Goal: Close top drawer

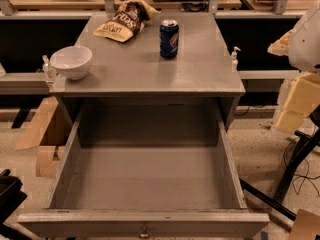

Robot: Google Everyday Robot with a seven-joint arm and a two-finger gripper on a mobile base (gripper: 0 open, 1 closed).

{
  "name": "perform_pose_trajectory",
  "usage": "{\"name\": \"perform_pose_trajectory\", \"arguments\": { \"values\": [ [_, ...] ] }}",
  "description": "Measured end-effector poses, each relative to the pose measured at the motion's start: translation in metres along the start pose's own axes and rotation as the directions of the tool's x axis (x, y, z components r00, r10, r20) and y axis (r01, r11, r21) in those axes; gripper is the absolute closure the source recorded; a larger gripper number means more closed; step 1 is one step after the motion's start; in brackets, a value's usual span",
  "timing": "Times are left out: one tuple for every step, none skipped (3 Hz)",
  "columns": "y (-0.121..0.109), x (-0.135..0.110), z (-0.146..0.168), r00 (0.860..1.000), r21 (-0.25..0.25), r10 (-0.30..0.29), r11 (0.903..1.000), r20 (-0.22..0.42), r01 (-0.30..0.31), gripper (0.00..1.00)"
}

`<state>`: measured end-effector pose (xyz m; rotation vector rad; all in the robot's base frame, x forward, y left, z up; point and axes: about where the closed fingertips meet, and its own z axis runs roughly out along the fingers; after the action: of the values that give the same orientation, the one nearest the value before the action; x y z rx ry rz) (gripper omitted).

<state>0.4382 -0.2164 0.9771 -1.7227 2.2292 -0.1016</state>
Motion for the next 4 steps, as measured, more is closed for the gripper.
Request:
{"name": "perform_pose_trajectory", "arguments": {
  "values": [
    [0.0, 0.0, 0.0, 1.0, 0.0, 0.0, 1.0, 0.0, 0.0, 0.0],
    [0.013, 0.009, 0.015, 1.0, -0.004, 0.015, 0.9999, 0.013, -0.015, 0.17],
    [0.047, 0.02, 0.027, 0.997, 0.027, 0.043, 0.9986, 0.06, -0.045, 0.41],
    [0.086, 0.046, 0.045, 0.988, 0.083, 0.117, 0.9886, 0.104, -0.125, 0.64]
  ]
}}
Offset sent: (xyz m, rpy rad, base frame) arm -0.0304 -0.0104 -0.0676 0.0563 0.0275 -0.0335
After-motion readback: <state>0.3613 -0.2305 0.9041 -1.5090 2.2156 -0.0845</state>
